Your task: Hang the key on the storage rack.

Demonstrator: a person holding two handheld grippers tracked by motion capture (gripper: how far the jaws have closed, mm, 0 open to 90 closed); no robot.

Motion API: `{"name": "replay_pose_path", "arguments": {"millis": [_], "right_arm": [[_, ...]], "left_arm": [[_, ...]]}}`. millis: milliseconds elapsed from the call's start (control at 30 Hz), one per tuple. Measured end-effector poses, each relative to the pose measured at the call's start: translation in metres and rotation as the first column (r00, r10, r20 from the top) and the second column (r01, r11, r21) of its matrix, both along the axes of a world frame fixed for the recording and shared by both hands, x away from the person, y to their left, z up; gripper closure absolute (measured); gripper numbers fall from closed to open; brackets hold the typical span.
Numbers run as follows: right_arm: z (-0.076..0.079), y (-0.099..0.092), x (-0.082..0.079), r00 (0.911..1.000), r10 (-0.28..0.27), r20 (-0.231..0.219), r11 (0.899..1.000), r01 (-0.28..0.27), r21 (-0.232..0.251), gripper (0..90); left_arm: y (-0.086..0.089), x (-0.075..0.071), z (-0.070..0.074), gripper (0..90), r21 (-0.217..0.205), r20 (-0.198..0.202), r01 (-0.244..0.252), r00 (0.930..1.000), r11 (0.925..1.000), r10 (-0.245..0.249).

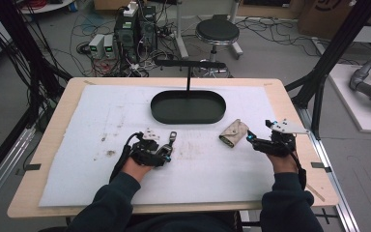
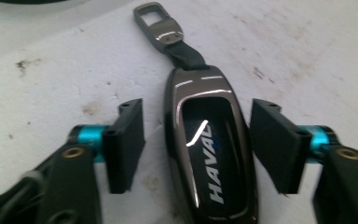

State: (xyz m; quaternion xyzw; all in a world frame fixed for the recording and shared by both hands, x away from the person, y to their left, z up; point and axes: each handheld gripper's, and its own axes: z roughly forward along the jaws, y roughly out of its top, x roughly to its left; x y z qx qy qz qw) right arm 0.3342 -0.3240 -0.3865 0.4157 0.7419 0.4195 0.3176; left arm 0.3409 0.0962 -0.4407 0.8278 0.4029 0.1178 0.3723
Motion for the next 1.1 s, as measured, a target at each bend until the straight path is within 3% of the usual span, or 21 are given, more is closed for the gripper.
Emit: {"name": "replay_pose_path", "arguments": {"millis": [100, 267, 300, 333, 367, 400, 567, 733, 833, 1100], "right_arm": [[0.000, 0.002, 0.000, 1.0000, 0.006, 0.000, 1.000, -0.006, -0.006, 21.5], [0.000, 0.003, 0.000, 1.0000, 0.005, -0.001, 1.000, -0.005, -0.008, 21.5], [0.000, 0.002, 0.000, 1.0000, 0.005, -0.002, 1.000, -0.005, -0.006, 21.5], [0.000, 0.002, 0.000, 1.0000, 0.006, -0.002, 1.000, -0.006, -0.006, 21.5], [0.000, 0.002, 0.000, 1.0000, 0.006, -0.002, 1.000, -0.006, -0.006, 21.5], [0.000, 0.002, 0.000, 1.0000, 0.005, -0.002, 1.000, -0.005, -0.006, 21.5], [0.000, 0.002, -0.001, 1.0000, 0.006, 0.001, 1.000, -0.006, -0.007, 21.5], [0.000, 0.001, -0.001, 1.0000, 0.006, 0.000, 1.000, -0.006, -0.008, 21.5], [0.001, 0.001, 0.000, 1.0000, 0.006, 0.002, 1.000, -0.006, -0.009, 21.5], [0.001, 0.001, -0.001, 1.0000, 0.002, 0.002, 1.000, -0.002, -0.004, 21.5]], "left_arm": [[-0.007, 0.002, -0.003, 31.4, 0.007, 0.035, 0.003, 0.9994, 1.0000, -0.003], [-0.018, 0.003, -0.005, 26.8, 0.073, 0.074, 0.014, 0.9970, 0.9972, -0.019], [-0.018, 0.003, -0.005, 28.3, 0.074, 0.073, 0.015, 0.9971, 0.9972, -0.021], [-0.018, 0.003, -0.004, 39.3, 0.077, 0.076, 0.022, 0.9967, 0.9968, -0.028], [-0.017, 0.002, -0.002, 39.3, 0.071, 0.076, 0.035, 0.9963, 0.9969, -0.040], [-0.017, 0.003, -0.002, 47.1, 0.072, 0.073, 0.038, 0.9963, 0.9967, -0.044], [-0.016, 0.004, -0.001, 48.1, 0.065, 0.059, 0.035, 0.9975, 0.9973, -0.039], [-0.010, 0.009, 0.001, 48.4, 0.024, 0.039, 0.006, 0.9992, 0.9997, -0.007], [-0.002, 0.013, 0.008, 48.5, -0.026, 0.036, -0.014, 0.9992, 0.9996, 0.015], [0.013, 0.026, 0.038, 48.6, -0.096, 0.085, -0.039, 0.9952, 0.9946, 0.048]]}}
